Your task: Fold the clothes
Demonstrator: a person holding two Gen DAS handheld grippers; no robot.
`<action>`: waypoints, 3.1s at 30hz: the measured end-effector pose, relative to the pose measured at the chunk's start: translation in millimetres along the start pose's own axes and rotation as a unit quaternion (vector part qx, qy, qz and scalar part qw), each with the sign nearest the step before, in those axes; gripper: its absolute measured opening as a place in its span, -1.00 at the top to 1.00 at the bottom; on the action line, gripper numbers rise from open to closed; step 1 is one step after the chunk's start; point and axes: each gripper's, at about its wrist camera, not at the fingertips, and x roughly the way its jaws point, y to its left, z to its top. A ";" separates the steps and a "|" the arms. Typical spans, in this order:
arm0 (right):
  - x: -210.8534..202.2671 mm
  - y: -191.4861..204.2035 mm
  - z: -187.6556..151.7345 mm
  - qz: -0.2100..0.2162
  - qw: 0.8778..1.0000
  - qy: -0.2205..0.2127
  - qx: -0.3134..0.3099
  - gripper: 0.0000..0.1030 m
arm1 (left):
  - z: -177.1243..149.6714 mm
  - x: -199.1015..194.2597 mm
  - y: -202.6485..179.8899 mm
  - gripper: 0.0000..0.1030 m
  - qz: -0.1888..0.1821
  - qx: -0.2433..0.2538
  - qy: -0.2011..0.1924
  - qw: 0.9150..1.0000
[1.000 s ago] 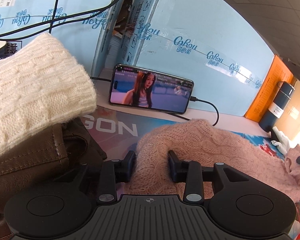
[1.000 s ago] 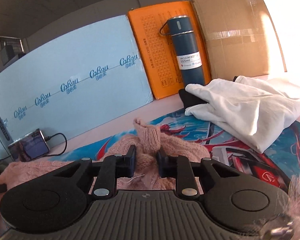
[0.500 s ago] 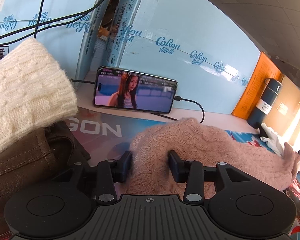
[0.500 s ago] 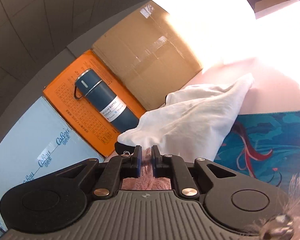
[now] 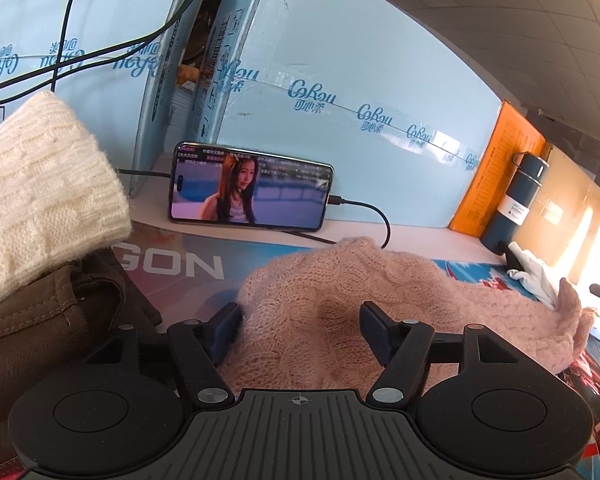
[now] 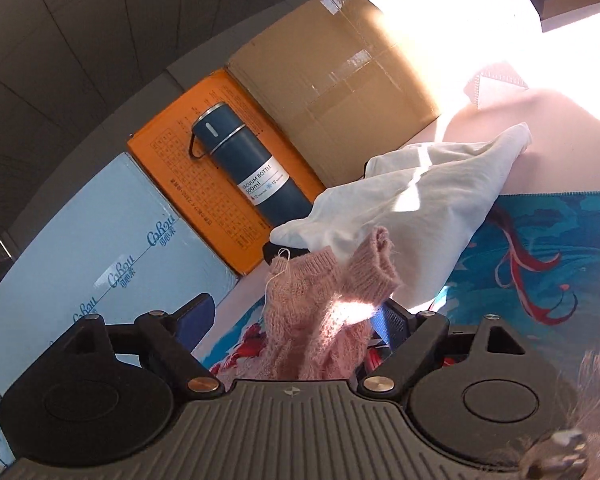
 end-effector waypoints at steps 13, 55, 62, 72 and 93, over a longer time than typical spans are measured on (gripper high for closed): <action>10.7 12.3 -11.6 -0.041 0.998 0.028 -0.040 -0.65 | 0.3 0.7 0.9 -0.33 -0.002 -0.003 0.003 1.000; -4.7 -15.9 -4.7 0.050 0.995 0.029 0.087 -0.57 | 33.3 61.6 -87.6 -0.86 -0.057 0.230 0.053 0.970; -6.0 -10.5 -6.3 0.057 0.995 0.034 0.075 -0.57 | 28.4 64.3 -89.2 0.19 -0.075 0.238 0.058 0.967; -7.8 0.6 -9.2 0.096 0.994 0.038 0.043 -0.57 | 2.1 -35.7 -112.7 0.78 -0.104 0.296 -0.075 0.947; 41.8 78.0 -27.8 0.054 0.981 0.184 -0.043 0.79 | -52.0 -63.9 -120.3 0.79 -0.103 0.345 -0.056 0.931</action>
